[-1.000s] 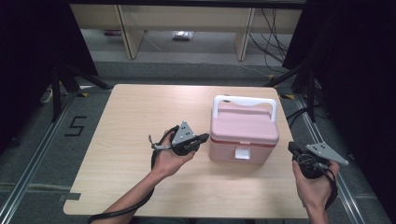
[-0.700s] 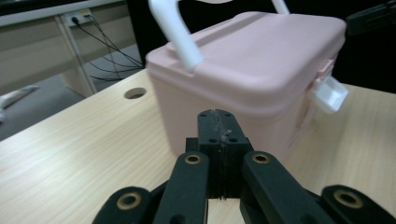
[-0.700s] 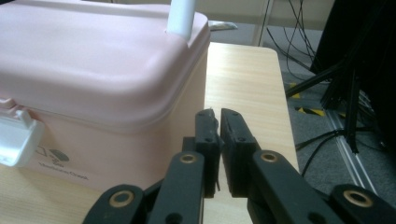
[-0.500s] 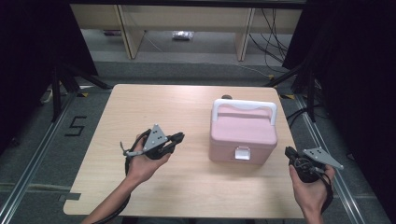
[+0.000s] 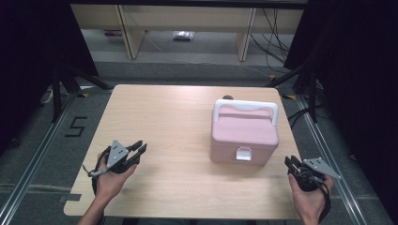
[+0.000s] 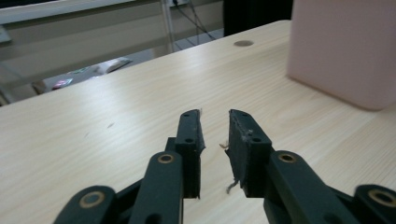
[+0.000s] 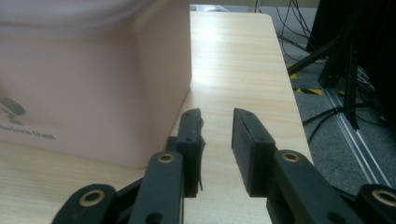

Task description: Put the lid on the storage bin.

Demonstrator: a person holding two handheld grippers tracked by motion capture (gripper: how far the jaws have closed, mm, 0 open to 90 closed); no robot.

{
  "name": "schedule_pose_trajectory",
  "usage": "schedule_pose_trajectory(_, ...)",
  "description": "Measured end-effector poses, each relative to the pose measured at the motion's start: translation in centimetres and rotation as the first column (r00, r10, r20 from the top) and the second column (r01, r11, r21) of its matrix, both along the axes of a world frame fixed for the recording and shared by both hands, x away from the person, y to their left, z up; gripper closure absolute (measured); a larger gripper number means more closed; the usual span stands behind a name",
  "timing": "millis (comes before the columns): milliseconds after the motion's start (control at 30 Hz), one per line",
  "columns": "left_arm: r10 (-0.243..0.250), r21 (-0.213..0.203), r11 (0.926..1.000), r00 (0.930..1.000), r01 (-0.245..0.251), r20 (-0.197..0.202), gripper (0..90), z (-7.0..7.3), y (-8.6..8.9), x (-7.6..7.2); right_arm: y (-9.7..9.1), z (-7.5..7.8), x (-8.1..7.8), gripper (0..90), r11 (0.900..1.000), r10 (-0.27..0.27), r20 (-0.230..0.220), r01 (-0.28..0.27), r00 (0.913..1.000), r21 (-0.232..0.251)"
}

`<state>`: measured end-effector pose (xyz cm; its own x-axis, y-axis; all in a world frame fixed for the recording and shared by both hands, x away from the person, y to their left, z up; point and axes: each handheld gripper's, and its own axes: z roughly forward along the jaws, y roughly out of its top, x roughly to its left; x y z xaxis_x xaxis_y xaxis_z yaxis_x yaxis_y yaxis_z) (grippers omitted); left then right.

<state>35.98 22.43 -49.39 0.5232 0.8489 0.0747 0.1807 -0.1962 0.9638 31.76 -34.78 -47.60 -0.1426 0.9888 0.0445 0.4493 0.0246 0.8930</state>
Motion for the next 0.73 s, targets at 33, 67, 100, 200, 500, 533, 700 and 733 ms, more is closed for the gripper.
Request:
schedule_pose_trajectory(33,0.014,-0.008,0.9999,0.9999,-0.014,-0.001,71.2,-0.4,0.5,-0.2,0.1,-0.2,0.0,72.1,0.9999,-0.004,0.002,0.004,1.0,0.01)
schedule_pose_trajectory(67,0.03,-0.011,0.9995,0.9995,-0.03,-0.004,70.5,-0.8,0.9,-0.5,0.1,-0.4,-0.1,71.4,0.9999,-0.011,-0.005,0.011,0.9999,0.002)
schedule_pose_trajectory(100,0.041,-0.016,0.999,0.9992,-0.041,-0.004,69.2,-1.1,1.3,-0.7,0.0,-0.6,-0.1,70.8,1.0,-0.005,0.005,0.005,1.0,-0.008)
schedule_pose_trajectory(200,0.074,-0.026,0.9969,0.9972,-0.074,-0.013,67.1,-1.9,2.5,-1.2,0.0,-1.2,-0.1,70.0,0.9998,-0.008,-0.002,0.008,1.0,-0.019)
schedule_pose_trajectory(500,0.151,-0.08,0.9855,0.9886,-0.15,0.004,58.8,-2.4,3.9,-1.9,-0.1,-2.2,-0.4,66.4,0.9996,-0.023,0.004,0.023,0.9997,-0.014)
schedule_pose_trajectory(533,0.155,-0.091,0.984,0.9878,-0.153,0.013,57.8,-2.5,4.0,-1.9,0.0,-2.3,-0.4,65.9,0.9996,-0.027,0.013,0.027,0.9995,0.008)
schedule_pose_trajectory(700,0.166,-0.09,0.9823,0.9858,-0.164,0.022,53.9,-2.6,4.0,-2.1,-0.2,-2.2,-0.4,64.2,0.9995,-0.032,0.03,0.032,0.999,-0.001)
schedule_pose_trajectory(733,0.169,-0.089,0.9821,0.9854,-0.166,0.024,53.3,-2.6,4.0,-2.1,0.0,-2.2,-0.5,64.0,0.999,-0.039,0.026,0.038,0.9989,0.022)
